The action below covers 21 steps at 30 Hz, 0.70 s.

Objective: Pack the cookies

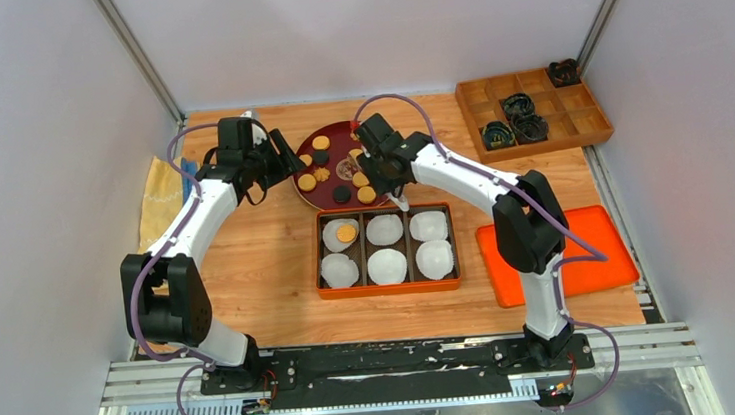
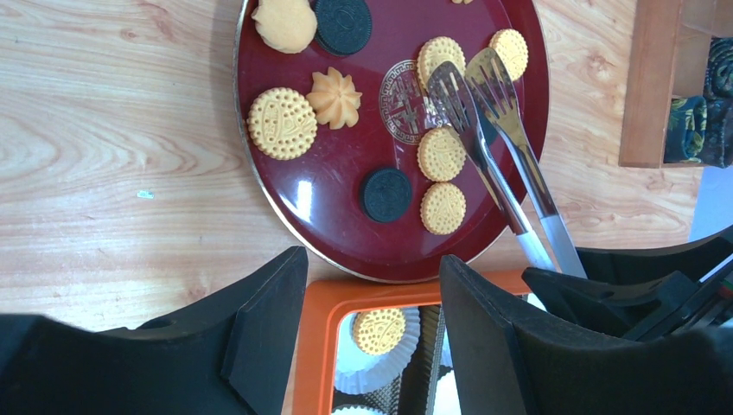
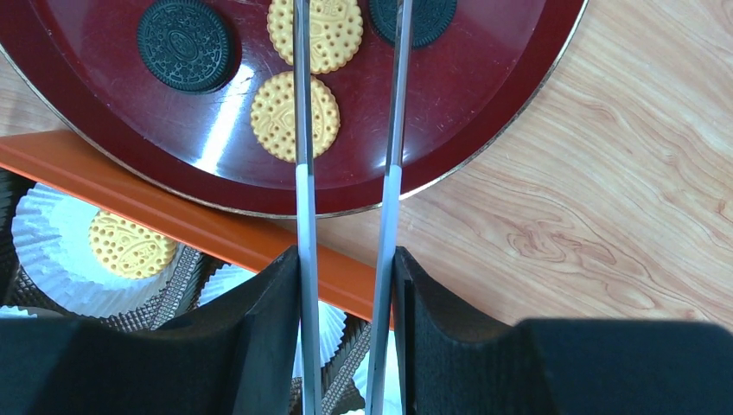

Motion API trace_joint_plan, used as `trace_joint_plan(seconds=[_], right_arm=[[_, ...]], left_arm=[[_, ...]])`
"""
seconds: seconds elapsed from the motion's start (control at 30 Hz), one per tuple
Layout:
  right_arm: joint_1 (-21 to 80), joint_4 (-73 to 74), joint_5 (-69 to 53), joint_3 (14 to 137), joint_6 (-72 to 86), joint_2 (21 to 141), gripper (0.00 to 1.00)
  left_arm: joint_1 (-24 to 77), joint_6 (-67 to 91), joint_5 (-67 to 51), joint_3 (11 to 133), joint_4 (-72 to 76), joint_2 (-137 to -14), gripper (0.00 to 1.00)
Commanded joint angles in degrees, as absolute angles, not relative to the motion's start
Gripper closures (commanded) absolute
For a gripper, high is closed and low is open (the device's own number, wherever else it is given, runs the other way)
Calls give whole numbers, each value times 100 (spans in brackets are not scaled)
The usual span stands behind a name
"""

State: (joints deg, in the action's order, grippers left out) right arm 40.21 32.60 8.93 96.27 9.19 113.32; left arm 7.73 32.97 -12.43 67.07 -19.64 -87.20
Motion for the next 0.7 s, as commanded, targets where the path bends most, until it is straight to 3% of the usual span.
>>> trace_joint_plan(seconds=[0.0, 0.3, 0.67], right_arm=[[3912, 3353, 931, 9864, 1053, 11226, 57], [3911, 3326, 881, 9866, 1058, 10914, 54], [3904, 3363, 708, 10182, 1078, 11537, 54]], left_arm=[[773, 3252, -1265, 6755, -1980, -8636, 36], [773, 3257, -1327, 6761, -1978, -8589, 37], [773, 3253, -1327, 6759, -2003, -8586, 37]])
